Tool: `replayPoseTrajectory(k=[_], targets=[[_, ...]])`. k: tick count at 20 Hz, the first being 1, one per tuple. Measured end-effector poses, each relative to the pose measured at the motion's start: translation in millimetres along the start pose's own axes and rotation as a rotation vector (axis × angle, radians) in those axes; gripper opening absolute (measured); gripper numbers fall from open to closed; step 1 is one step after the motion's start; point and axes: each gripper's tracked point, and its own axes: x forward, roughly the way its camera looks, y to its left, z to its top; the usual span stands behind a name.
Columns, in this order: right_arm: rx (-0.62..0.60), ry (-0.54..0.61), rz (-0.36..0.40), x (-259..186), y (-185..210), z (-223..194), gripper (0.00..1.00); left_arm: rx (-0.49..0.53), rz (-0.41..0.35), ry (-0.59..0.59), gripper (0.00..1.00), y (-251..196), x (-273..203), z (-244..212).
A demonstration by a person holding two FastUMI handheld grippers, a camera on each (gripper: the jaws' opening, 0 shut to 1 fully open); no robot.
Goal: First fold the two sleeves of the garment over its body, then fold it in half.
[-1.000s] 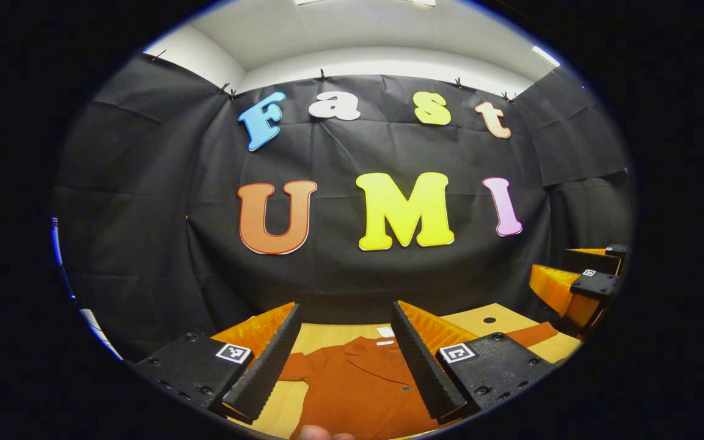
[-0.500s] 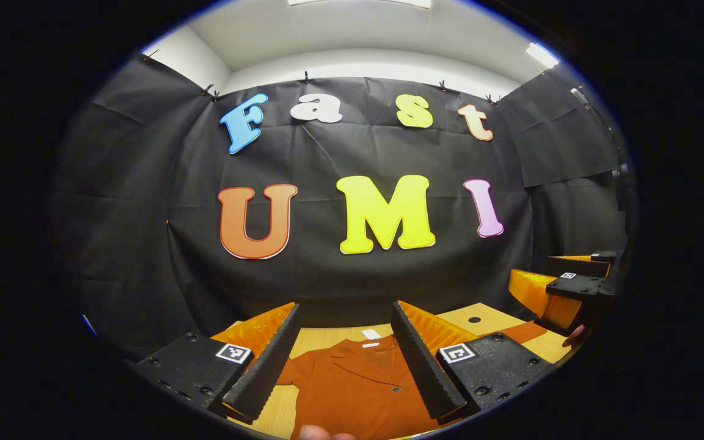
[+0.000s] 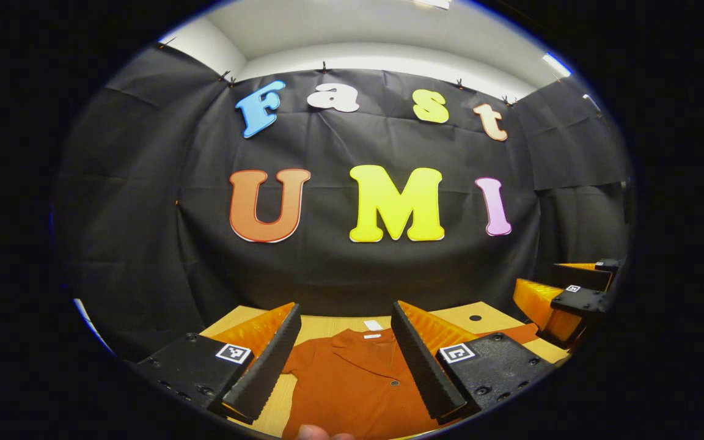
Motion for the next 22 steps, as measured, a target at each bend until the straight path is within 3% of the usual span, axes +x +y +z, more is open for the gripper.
replayPoseTrajectory(k=[4,5,7,12,15,22], targets=[[-0.012,-0.037,0.021,-1,16,9,0.93,-0.027,0.034,0.029,0.96,18,6,-7],[-0.01,-0.041,0.03,-1,17,9,0.94,-0.025,0.038,0.029,1.0,21,8,-6],[0.003,-0.044,0.043,2,18,11,0.95,-0.002,0.033,0.022,0.96,21,11,-5],[0.016,0.026,0.108,10,7,-7,0.95,0.018,0.005,0.048,0.96,2,16,-10],[0.015,0.075,0.1,15,-34,-25,0.95,0.023,-0.037,0.077,0.96,-26,17,-21],[-0.002,0.247,-0.014,67,-210,-84,0.94,-0.05,-0.112,0.273,0.96,-99,21,-85]])
